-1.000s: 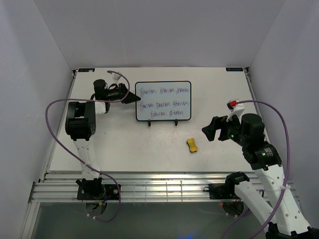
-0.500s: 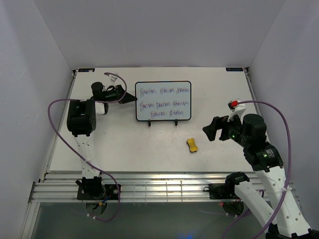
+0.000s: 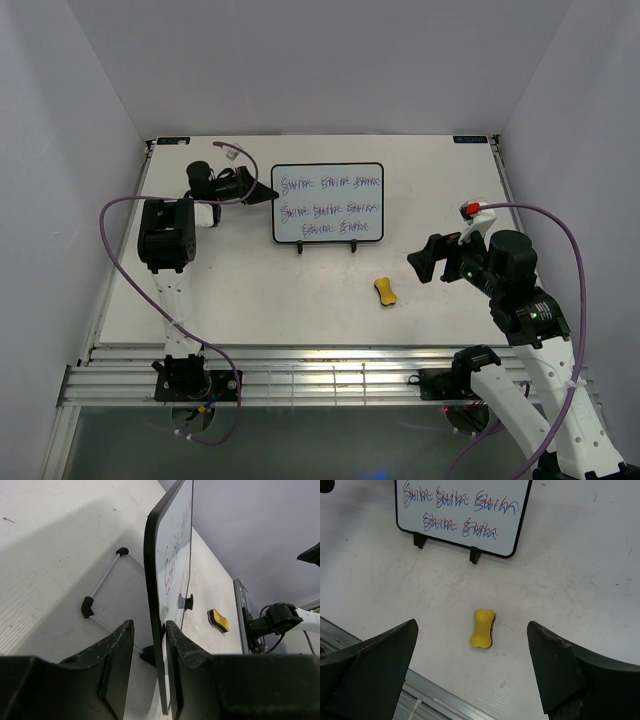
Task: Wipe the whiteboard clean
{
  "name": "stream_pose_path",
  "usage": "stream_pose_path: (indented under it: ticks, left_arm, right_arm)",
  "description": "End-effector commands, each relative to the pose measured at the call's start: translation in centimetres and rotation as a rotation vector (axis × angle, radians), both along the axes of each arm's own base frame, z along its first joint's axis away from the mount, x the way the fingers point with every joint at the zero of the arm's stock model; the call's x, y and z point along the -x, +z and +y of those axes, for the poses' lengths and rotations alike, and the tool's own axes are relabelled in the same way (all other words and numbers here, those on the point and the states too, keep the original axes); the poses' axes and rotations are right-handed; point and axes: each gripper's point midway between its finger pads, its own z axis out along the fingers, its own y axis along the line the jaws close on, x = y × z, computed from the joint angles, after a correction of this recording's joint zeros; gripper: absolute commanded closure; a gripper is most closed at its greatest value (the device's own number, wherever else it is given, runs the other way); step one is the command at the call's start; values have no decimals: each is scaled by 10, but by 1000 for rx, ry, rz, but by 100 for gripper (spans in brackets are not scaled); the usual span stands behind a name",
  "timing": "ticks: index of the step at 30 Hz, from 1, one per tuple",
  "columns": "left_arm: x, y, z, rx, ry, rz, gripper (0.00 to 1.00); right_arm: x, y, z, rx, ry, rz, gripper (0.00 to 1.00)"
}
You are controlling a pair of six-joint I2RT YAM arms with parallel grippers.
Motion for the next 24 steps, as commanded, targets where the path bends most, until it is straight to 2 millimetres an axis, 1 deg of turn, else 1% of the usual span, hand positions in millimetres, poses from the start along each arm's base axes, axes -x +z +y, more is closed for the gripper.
stream_pose_path:
  ticks: [1,8,10,12,15,19,21,23,24]
  left_arm:
    - [4,8,-14,3,-60,-51,58]
    - [7,7,-19,6,-69,-49,58]
    - [7,6,-19,6,-71,-45,60]
    - [8,3,-19,7,-71,-38,65]
    - [8,1,-20,8,-72,-36,76]
    - [8,2,-20,14,-74,-31,78]
    - [8,4,-20,16,-73,-37,82]
    - [9,5,-20,20,-77,-32,95]
    - [10,7,-20,22,-78,-43,100]
  right_arm:
    - [-5,28,2,-20,6,-90,5]
    - [-6,25,3,-18,9,-81,4]
    - [-6,25,4,-20,13,-82,4]
    - [-5,27,4,-22,13,-86,4]
    - [-5,27,3,-21,11,-87,4]
    - [-5,26,3,-18,11,-83,4]
    - [-5,26,3,-19,11,-84,4]
    - [-5,25,4,-20,15,-83,4]
    - [-5,26,4,-20,14,-86,4]
